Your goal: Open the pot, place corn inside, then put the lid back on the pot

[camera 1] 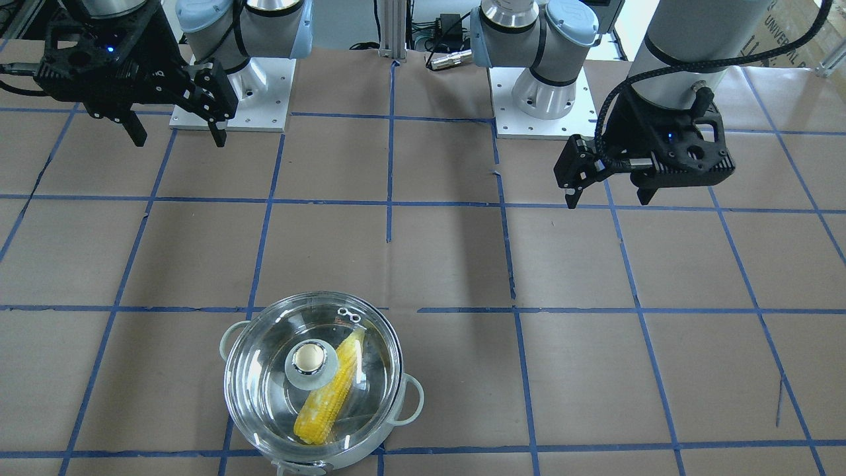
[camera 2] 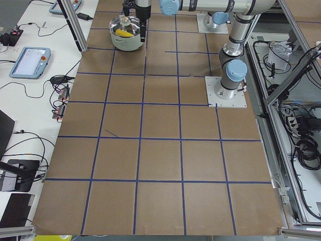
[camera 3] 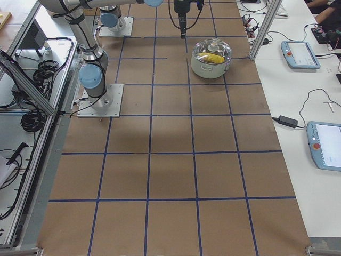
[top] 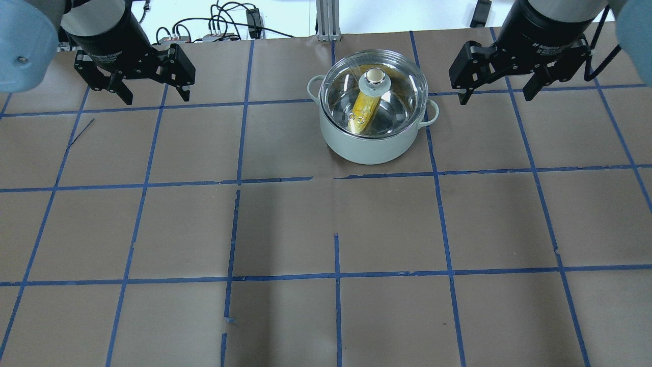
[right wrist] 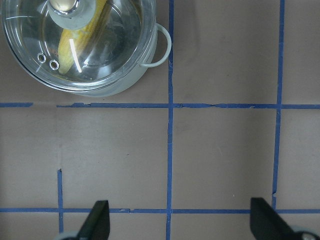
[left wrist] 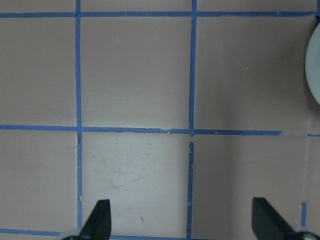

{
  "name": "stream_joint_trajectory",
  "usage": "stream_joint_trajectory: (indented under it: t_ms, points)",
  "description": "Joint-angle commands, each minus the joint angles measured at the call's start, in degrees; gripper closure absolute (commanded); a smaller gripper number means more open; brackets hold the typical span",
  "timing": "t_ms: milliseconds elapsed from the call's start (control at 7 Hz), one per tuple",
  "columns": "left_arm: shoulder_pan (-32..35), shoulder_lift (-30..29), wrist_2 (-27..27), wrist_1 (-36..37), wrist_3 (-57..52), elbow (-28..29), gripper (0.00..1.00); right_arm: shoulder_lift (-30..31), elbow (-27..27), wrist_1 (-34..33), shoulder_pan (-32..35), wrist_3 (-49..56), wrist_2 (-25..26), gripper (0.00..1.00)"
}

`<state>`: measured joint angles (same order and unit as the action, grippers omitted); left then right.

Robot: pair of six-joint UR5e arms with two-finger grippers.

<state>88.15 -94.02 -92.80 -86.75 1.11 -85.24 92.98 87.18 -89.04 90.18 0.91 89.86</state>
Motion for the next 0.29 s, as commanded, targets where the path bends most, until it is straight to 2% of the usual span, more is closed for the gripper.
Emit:
stream_joint_trajectory:
  t_ms: [0,143]
  points:
    - [0.0,0.0,0.0,0.0,0.4,0.0,0.00,0.0,0.0,0.0,0.0,0.0,0.1,0.01]
    - [0.0,-0.3,0.0,0.0,0.4,0.1,0.00,-0.1,0.0,0.0,0.0,0.0,0.1,0.01]
